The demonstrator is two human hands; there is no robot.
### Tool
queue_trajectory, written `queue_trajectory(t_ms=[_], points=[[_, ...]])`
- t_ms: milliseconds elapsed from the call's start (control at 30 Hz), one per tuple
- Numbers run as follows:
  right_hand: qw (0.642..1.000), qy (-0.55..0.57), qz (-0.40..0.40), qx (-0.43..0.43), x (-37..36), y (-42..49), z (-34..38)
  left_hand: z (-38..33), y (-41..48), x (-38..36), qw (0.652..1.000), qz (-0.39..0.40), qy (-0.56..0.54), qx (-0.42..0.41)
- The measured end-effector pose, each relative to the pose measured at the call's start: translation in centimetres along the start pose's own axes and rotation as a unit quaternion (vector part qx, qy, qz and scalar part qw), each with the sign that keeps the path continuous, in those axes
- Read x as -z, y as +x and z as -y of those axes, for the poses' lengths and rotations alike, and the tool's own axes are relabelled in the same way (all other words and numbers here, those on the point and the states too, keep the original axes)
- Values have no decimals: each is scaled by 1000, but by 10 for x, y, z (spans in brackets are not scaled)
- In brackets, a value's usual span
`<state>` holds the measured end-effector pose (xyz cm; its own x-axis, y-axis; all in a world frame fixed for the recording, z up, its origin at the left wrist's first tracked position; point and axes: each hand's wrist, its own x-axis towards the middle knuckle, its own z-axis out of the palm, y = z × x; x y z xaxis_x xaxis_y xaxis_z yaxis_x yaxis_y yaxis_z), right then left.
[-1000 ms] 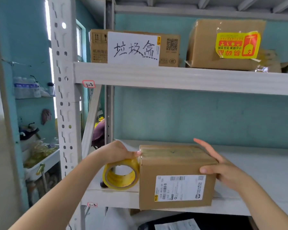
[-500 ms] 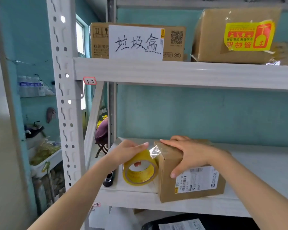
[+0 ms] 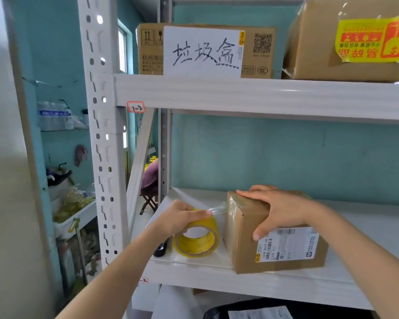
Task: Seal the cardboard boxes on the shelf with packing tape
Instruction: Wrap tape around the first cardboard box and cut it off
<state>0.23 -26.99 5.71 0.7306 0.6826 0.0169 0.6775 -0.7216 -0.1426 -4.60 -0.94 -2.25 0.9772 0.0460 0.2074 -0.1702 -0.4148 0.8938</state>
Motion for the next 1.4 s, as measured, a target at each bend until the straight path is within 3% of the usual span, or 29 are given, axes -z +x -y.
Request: queue_trajectory(t_ms=[200,333,400,467,533,667,833,933,1067,1133,1267,1333,1400], points=[[1000,21,-11,-2,-1,-2,5,2,-4,3,1000,-1,-8,9],[1000,-1,-4,-23,2,-3,8,1,2,18,986,-153,-64,-10],[999,-23,-3,-31,2,-4,10,12,6,32,969,-241,53,7],[999,-30,-15,-29,3,-7,11,22,0,35,941,-211,255,64],[999,-4,-31,-25,5,-11,12,33,-10,28,917,-143,349,133],[998,45,-49,-21,8,-22,14,42,-14,24,894,-131,394,169],[988,115,-97,-27,6,-36,16,30,-18,30,920,-185,297,176],[968,152,-197,-12,5,-42,22,17,-31,28,927,-256,233,145],[901,257,-349,12,8,-44,48,-15,-64,12,933,-341,111,38],[878,344,-332,-20,9,-45,71,-39,-83,-3,936,-349,52,-19],[894,403,-185,-71,3,-46,109,-77,-108,-34,947,-295,33,-120],[865,465,-175,-65,-2,-45,118,-87,-114,-47,943,-276,68,-175],[813,538,-210,-71,-3,-45,119,-94,-113,-51,937,-248,89,-228]])
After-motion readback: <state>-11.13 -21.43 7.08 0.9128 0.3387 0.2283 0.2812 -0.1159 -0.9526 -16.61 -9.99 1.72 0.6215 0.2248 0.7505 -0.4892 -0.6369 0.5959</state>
